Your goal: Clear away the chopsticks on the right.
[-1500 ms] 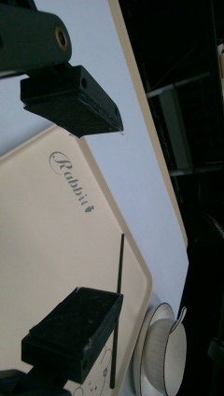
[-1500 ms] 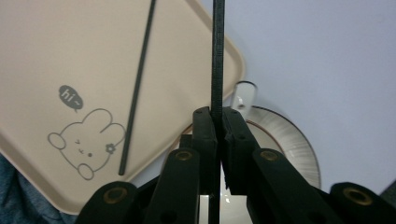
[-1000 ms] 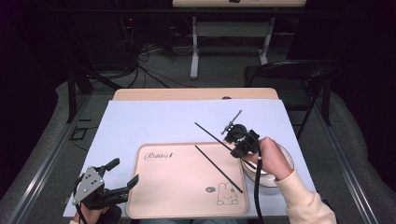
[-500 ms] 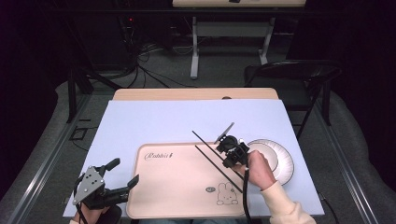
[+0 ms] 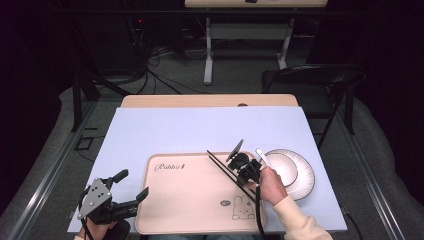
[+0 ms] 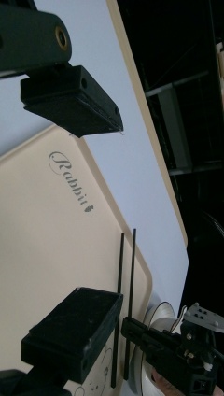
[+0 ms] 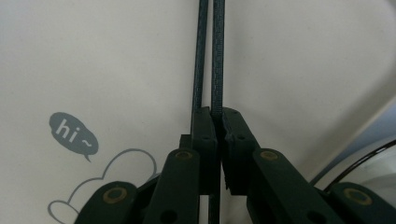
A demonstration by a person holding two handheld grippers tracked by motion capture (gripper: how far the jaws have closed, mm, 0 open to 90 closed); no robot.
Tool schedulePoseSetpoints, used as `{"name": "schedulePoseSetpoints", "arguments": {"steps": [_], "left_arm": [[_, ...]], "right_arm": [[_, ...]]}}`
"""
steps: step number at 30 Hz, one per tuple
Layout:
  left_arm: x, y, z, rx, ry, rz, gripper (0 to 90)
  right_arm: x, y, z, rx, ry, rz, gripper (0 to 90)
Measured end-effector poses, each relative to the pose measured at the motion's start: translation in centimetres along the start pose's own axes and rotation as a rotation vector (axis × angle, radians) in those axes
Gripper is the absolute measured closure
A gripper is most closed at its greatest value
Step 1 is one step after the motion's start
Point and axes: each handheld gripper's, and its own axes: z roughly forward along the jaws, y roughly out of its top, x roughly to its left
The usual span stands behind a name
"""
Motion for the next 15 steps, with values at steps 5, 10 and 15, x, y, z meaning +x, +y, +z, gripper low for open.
{"name": "schedulePoseSetpoints", "arguments": {"steps": [5,10,15], "left_arm": [[-0.03,0.01,0.0,0.001,0.0,0.002,15.4],[-0.01,0.01,0.01,0.002,-0.001,0.004,15.4],[-0.01,0.01,0.01,0.002,-0.002,0.004,15.4]], "right_arm": [[0.02,-0.17,0.58,0.021,-0.011,0.001,84.8],[-0.17,-0.26,0.52,0.02,-0.013,0.014,84.3],[-0.14,-0.22,0.57,0.014,-0.018,0.005,79.9]]}}
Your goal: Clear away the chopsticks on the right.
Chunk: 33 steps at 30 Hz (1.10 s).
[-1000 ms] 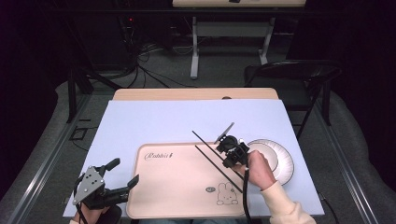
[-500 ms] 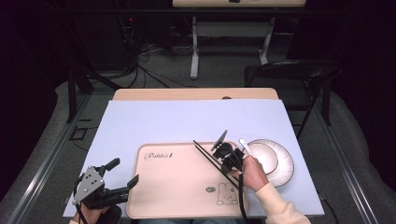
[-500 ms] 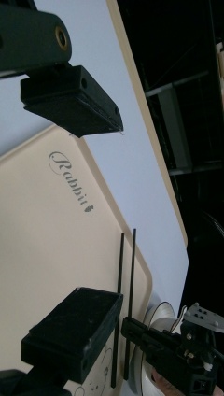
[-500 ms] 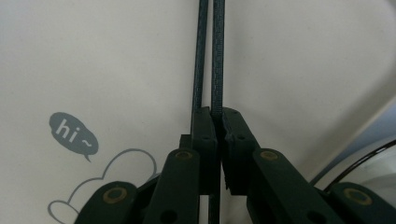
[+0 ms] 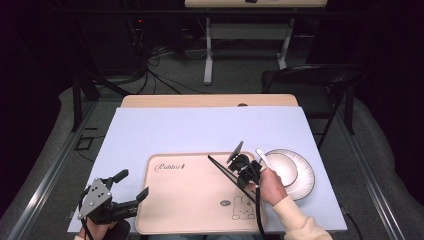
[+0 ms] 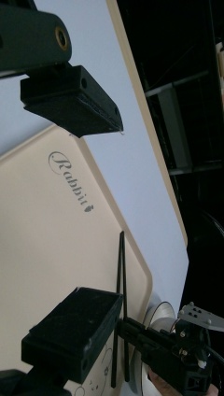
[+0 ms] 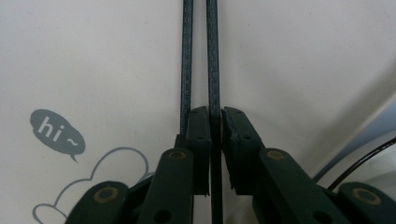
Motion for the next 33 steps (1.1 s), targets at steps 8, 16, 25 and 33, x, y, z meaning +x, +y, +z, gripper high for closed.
{"name": "schedulePoseSetpoints", "arguments": {"steps": [8,16,25,33], "left_arm": [[0.0,0.0,0.0,0.002,0.0,-0.002,15.4],[0.0,0.0,0.0,0.0,0.0,0.0,15.4],[0.0,0.0,0.0,0.003,0.001,-0.001,15.4],[0.0,0.0,0.0,0.001,0.002,-0.004,15.4]], "right_arm": [[0.0,0.0,-0.3,-0.003,0.021,-0.001,74.6],[0.2,0.0,-0.3,-0.013,0.079,-0.001,75.0],[0.2,-0.1,-1.3,-0.072,0.038,-0.042,53.3],[-1.0,-0.7,-4.5,-0.277,-0.025,-0.091,18.7]]}}
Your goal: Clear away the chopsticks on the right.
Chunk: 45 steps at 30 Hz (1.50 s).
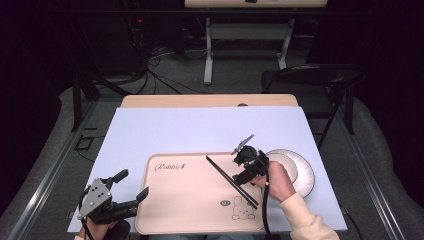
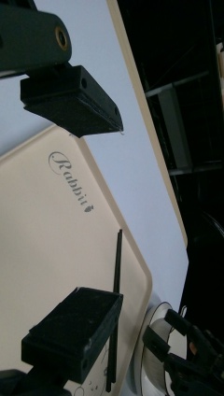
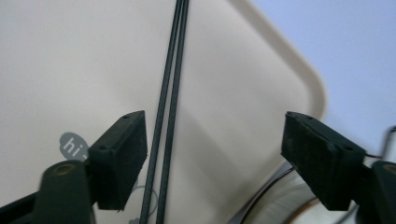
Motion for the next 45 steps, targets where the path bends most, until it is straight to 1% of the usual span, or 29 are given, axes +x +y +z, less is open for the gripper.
{"name": "schedulePoseSetpoints", "arguments": {"steps": [1,2,6,7,9,10,12,14,15,16,17,18,19,20,21,23,24,25,27,28,29,31,33,34,35,36,37,39,45], "left_arm": [[0.0,0.0,0.0,0.001,0.0,-0.001,15.4],[0.0,0.0,0.0,0.001,0.0,-0.001,15.4],[0.0,0.0,0.0,0.001,0.0,0.0,15.4],[0.0,0.0,0.0,-0.001,-0.002,-0.001,15.4],[0.0,0.0,0.0,0.0,-0.001,-0.003,15.4],[0.0,0.0,0.0,0.0,-0.001,-0.003,15.4],[0.0,0.0,0.0,-0.001,-0.001,-0.002,15.4],[0.0,0.0,0.0,-0.001,-0.001,-0.002,15.4],[0.0,0.0,0.0,0.0,-0.001,-0.003,15.4],[0.0,0.0,0.0,0.0,-0.001,-0.003,15.4],[0.0,0.0,0.0,0.0,-0.001,-0.005,15.4],[0.0,0.0,0.0,0.0,-0.001,-0.005,15.4],[0.1,0.0,0.0,-0.001,-0.001,-0.007,15.4],[0.1,0.0,0.0,-0.001,-0.001,-0.008,15.4],[0.1,0.0,0.0,-0.001,-0.001,-0.008,15.4],[0.1,0.0,0.0,0.001,-0.001,-0.007,15.4],[0.1,0.0,0.0,0.001,-0.001,-0.007,15.4],[0.0,0.0,0.1,0.001,-0.002,-0.009,15.4],[0.0,0.0,0.1,0.001,-0.002,-0.009,15.4],[0.0,0.0,0.1,0.001,-0.002,-0.009,15.4],[0.0,0.0,0.1,0.001,-0.002,-0.008,15.4],[0.0,0.0,0.1,0.002,-0.001,-0.008,15.4],[0.0,0.0,0.1,0.003,0.0,-0.007,15.4],[0.0,0.0,0.1,0.003,0.0,-0.007,15.4],[0.0,0.0,0.1,0.004,0.0,-0.006,15.4],[0.0,0.0,0.1,0.005,-0.001,-0.003,15.4],[0.0,0.0,0.2,0.007,0.0,-0.001,15.4],[0.0,0.1,0.2,0.007,-0.001,-0.001,15.4],[0.0,0.1,0.3,0.006,-0.006,-0.002,15.4]], "right_arm": [[-0.2,-0.1,-0.4,-0.035,0.0,-0.003,15.5],[-0.2,-0.1,-0.4,-0.035,0.0,-0.003,15.5],[-0.8,-0.9,-2.4,-0.138,-0.007,-0.03,10.4],[-0.8,-1.1,-2.7,-0.147,-0.006,-0.032,8.7],[-0.7,-1.8,-4.1,-0.198,-0.026,-0.048,4.3],[-0.7,-1.8,-4.1,-0.198,-0.026,-0.048,4.3],[-0.5,-2.6,-5.2,-0.24,-0.036,-0.052,0.5],[-0.4,-3.2,-5.9,-0.269,-0.046,-0.061,0.0],[-0.2,-4.0,-6.6,-0.301,-0.08,-0.065,0.0],[-0.2,-4.0,-6.6,-0.301,-0.08,-0.065,0.0],[-0.2,-5.0,-7.1,-0.314,-0.104,-0.061,0.0],[-0.2,-5.0,-7.1,-0.314,-0.104,-0.061,0.0],[-0.3,-6.0,-7.4,-0.334,-0.118,-0.055,0.0],[-0.3,-6.5,-7.6,-0.343,-0.117,-0.045,0.0],[-0.3,-7.3,-7.9,-0.376,-0.127,-0.039,0.0],[-0.3,-8.5,-8.2,-0.401,-0.128,-0.027,0.0],[-0.3,-8.5,-8.2,-0.401,-0.128,-0.027,0.0],[0.0,-10.0,-8.5,-0.448,-0.139,-0.012,0.0],[0.4,-11.1,-8.7,-0.481,-0.157,-0.006,0.0],[0.4,-11.1,-8.7,-0.481,-0.157,-0.006,0.0],[0.6,-11.7,-8.7,-0.489,-0.158,-0.005,0.0],[1.2,-13.4,-8.7,-0.52,-0.186,-0.017,0.0],[1.5,-14.7,-8.5,-0.537,-0.182,0.009,0.0],[1.5,-14.7,-8.5,-0.537,-0.182,0.009,0.0],[1.7,-15.6,-8.4,-0.556,-0.182,0.018,0.0],[1.7,-15.6,-8.4,-0.556,-0.182,0.018,0.0],[1.9,-16.5,-8.2,-0.572,-0.182,0.031,0.0],[2.0,-17.0,-8.1,-0.588,-0.175,0.041,0.0],[2.1,-17.4,-7.7,-0.582,-0.153,0.039,0.0]]}}
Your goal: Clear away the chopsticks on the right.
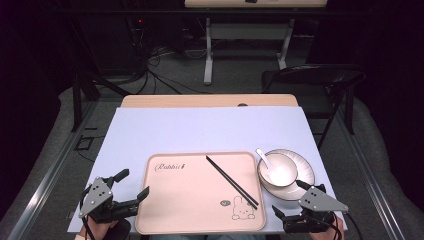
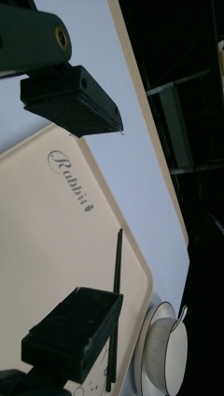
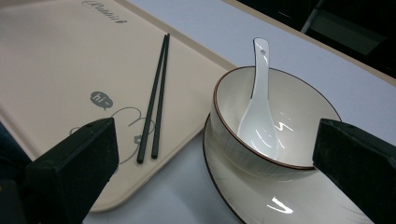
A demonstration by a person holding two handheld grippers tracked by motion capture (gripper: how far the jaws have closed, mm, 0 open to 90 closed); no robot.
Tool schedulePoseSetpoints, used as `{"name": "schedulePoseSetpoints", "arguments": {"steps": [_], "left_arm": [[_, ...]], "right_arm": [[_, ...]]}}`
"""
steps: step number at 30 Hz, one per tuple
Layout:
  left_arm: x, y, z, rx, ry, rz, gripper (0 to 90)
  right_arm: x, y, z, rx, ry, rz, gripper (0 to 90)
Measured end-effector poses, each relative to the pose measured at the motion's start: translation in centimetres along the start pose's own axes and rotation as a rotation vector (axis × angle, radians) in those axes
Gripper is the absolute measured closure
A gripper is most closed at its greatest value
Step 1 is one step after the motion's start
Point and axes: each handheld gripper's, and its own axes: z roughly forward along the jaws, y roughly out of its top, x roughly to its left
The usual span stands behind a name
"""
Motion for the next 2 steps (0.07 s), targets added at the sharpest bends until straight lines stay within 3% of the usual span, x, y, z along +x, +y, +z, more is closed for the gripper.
{"name": "schedulePoseSetpoints", "arguments": {"steps": [2], "left_arm": [[0.0,0.01,0.02,0.002,-0.001,0.004,15.4]], "right_arm": [[0.03,0.01,-0.08,-0.005,-0.002,-0.003,0.0]]}}
